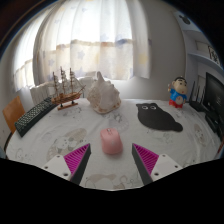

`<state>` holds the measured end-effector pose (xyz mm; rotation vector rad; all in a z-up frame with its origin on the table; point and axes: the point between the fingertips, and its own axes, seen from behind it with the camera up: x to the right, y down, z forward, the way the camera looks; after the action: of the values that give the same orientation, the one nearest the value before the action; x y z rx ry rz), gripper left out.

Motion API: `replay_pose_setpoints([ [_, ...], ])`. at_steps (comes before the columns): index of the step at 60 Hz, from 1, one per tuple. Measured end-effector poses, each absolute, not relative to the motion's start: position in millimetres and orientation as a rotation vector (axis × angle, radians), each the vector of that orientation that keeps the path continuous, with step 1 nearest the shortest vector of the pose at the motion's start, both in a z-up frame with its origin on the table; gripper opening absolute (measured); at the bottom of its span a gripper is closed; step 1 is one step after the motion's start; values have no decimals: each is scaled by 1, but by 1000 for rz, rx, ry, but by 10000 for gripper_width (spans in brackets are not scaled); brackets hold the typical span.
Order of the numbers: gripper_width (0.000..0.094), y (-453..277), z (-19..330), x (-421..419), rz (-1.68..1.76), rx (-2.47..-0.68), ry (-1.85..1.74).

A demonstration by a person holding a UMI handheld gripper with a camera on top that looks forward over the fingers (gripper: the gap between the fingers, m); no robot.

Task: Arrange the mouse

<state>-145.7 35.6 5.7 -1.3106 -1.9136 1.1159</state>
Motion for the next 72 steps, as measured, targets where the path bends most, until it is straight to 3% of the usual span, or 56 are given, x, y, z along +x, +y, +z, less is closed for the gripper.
replay_pose_setpoints([
  [21,855,11,-42,-211,1088,-1310,-1956],
  [39,833,-3,-48,-234,1080,-1347,-1975],
  [42,766,-5,-49,-234,1082,-1350,-1983],
  [44,628,-4,-50,-235,1073,-1352,-1979],
  [45,501,-3,-48,-237,1067,-1354,-1985],
  [48,460,7,-46,-241,1018,-1367,-1955],
  [61,397,23,-11,-254,1001,-1416,-1933],
  [72,397,54,85,-308,1072,-1391,-1827],
])
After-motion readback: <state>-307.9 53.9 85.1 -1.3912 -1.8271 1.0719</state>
